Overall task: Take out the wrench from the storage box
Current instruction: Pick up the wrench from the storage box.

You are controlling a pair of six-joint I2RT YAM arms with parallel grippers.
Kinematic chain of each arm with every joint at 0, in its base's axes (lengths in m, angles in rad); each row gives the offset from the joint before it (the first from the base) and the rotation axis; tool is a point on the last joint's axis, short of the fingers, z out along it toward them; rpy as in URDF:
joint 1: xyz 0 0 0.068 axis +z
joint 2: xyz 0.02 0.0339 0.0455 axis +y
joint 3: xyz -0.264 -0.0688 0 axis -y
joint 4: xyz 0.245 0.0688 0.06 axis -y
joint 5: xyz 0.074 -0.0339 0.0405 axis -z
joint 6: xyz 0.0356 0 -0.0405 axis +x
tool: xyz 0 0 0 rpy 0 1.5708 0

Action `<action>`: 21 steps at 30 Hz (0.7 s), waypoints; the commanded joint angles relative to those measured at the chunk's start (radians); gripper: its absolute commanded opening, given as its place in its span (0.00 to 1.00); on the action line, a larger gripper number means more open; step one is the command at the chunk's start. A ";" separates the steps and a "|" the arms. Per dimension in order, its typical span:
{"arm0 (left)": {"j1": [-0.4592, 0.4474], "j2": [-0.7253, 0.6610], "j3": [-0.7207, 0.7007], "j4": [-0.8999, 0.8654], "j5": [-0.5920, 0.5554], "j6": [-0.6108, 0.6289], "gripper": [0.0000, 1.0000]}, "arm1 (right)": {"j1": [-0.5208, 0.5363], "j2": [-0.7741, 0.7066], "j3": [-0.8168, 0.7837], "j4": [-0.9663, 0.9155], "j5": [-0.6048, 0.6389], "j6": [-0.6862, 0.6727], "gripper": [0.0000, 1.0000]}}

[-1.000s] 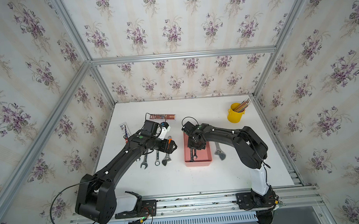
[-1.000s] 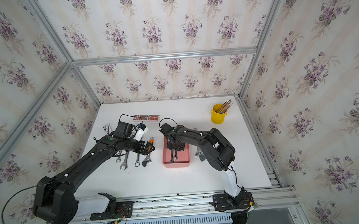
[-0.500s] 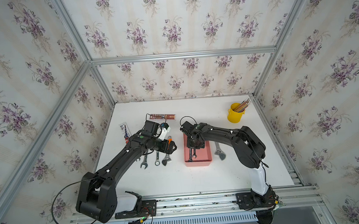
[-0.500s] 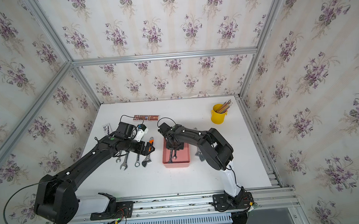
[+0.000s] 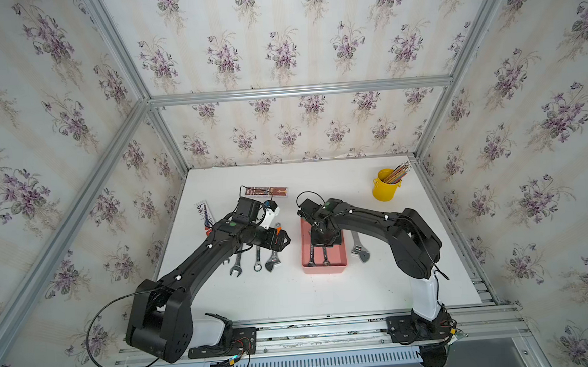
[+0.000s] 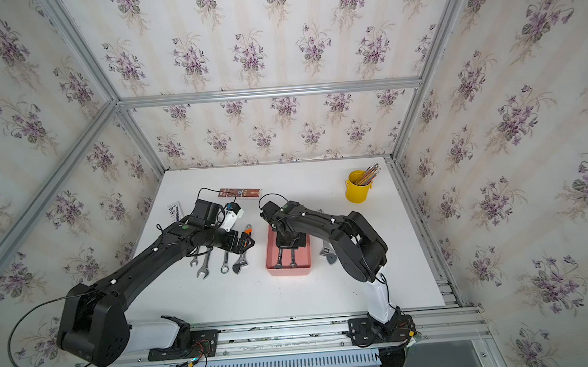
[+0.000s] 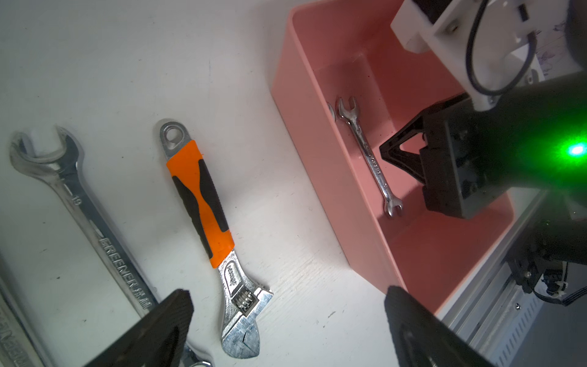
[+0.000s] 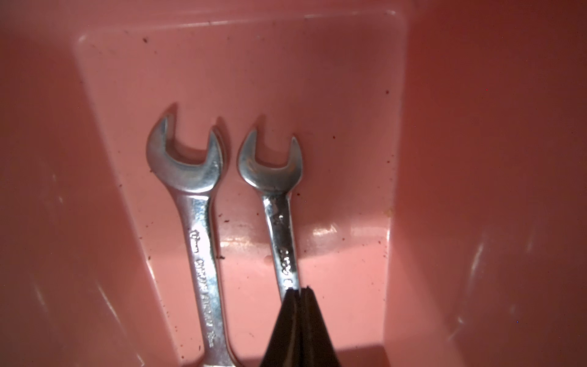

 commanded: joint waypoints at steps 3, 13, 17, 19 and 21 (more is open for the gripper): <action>0.001 -0.008 -0.009 0.017 0.003 -0.011 0.99 | 0.001 0.006 0.000 -0.015 0.008 -0.026 0.22; 0.001 -0.005 -0.011 0.021 0.000 -0.015 0.99 | 0.003 0.047 -0.017 0.031 -0.040 -0.113 0.28; 0.001 -0.005 -0.009 0.018 -0.003 -0.012 0.99 | 0.000 0.079 -0.050 0.054 -0.068 -0.120 0.28; 0.000 -0.007 -0.010 0.015 -0.006 -0.009 0.99 | -0.003 0.099 -0.054 0.063 -0.082 -0.128 0.27; 0.001 -0.007 -0.011 0.011 -0.005 -0.006 0.99 | -0.009 0.125 -0.061 0.069 -0.095 -0.125 0.26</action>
